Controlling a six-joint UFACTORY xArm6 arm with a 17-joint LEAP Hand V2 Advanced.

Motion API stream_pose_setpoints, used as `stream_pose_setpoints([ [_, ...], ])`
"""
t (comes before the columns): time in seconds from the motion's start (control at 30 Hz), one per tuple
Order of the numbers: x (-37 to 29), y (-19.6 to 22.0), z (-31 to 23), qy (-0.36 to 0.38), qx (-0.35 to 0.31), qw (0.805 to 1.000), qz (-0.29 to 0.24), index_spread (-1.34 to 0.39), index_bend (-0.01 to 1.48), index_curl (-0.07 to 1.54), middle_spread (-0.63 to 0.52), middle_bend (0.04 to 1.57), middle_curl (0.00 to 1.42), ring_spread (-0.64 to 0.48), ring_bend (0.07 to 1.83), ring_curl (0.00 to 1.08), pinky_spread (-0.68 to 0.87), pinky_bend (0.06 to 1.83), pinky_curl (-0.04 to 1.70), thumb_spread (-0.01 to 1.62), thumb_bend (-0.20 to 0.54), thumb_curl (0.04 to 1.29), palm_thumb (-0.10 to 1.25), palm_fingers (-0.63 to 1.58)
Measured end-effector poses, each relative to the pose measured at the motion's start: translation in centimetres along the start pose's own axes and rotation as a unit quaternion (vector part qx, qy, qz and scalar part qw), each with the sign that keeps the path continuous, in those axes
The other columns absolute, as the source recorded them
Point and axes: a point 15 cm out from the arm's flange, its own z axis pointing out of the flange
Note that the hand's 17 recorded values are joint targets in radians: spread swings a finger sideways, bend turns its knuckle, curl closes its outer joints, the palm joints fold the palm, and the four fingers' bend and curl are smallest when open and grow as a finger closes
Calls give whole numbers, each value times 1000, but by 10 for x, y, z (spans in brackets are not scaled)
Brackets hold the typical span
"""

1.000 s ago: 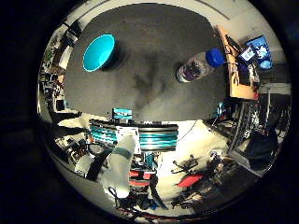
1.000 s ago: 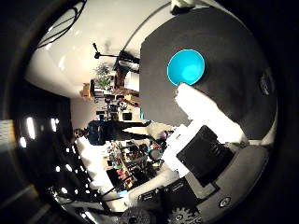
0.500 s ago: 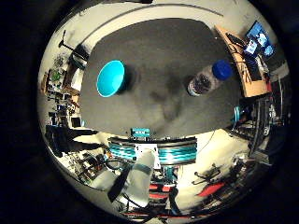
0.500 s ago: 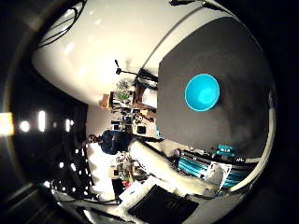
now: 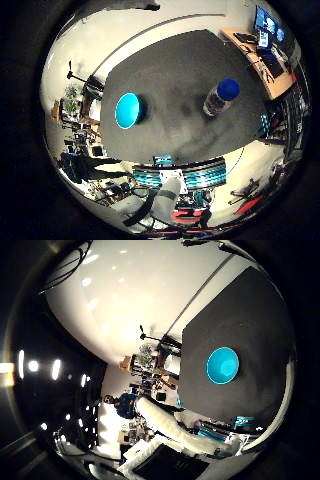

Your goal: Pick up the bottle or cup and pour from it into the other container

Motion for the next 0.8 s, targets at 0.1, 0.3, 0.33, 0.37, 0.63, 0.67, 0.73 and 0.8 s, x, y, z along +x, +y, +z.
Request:
stream_pose_setpoints([
  [0.1, 17, -2, -9, -7, 17, 1000, 10, -265, 160, 280, 53, 296, 362, 172, 512, 218, 454, 794, -5, 1030, -28, 273, 284, 268],
  [0.3, 63, -4, -22, -31, 49, 998, 38, -251, 161, 280, 54, 317, 360, 177, 535, 210, 451, 818, -6, 1030, -26, 272, 268, 254],
  [0.33, 71, -3, -23, -34, 52, 997, 43, -251, 162, 281, 54, 320, 360, 178, 539, 209, 451, 821, -6, 1030, -26, 273, 268, 252],
  [0.37, 80, -3, -25, -36, 55, 997, 46, -250, 163, 282, 54, 322, 359, 178, 542, 208, 451, 823, -6, 1030, -26, 273, 268, 251],
  [0.63, 134, 1, -42, -71, 56, 994, 65, -249, 167, 293, 65, 336, 358, 186, 546, 201, 443, 800, -6, 1030, -27, 270, 260, 228],
  [0.67, 142, 1, -48, -75, 58, 993, 70, -249, 165, 293, 67, 339, 359, 186, 540, 200, 445, 800, -5, 1030, -27, 269, 259, 224],
  [0.73, 154, -1, -57, -83, 64, 992, 73, -249, 167, 295, 68, 341, 359, 185, 536, 197, 453, 793, -6, 1030, -26, 268, 259, 221],
  [0.8, 166, -3, -67, -85, 70, 991, 77, -249, 166, 296, 68, 338, 357, 185, 535, 196, 457, 787, -5, 1031, -24, 270, 266, 221],
])
